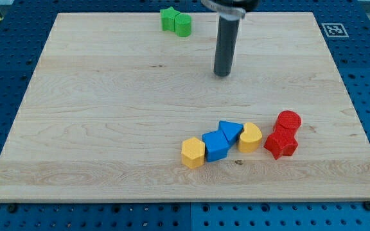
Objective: Drag the yellow heart to the bottom side of the board
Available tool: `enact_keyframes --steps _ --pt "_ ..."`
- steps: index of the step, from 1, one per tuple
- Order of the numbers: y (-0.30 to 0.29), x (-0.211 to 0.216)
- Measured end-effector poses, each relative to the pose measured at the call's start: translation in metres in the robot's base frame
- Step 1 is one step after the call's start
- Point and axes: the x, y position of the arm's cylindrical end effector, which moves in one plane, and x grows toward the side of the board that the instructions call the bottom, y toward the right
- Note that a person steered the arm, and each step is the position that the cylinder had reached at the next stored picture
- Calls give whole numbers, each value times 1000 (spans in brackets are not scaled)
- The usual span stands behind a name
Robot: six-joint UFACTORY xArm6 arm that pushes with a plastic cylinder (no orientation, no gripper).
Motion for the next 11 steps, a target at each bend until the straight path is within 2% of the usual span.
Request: enact_keyframes --steps 1,2,4,6,8,10,11 --pt "3 10" --pt "33 18" --pt "26 93" --pt "29 105" --pt "29 145" --pt "40 147" --pt "41 163"
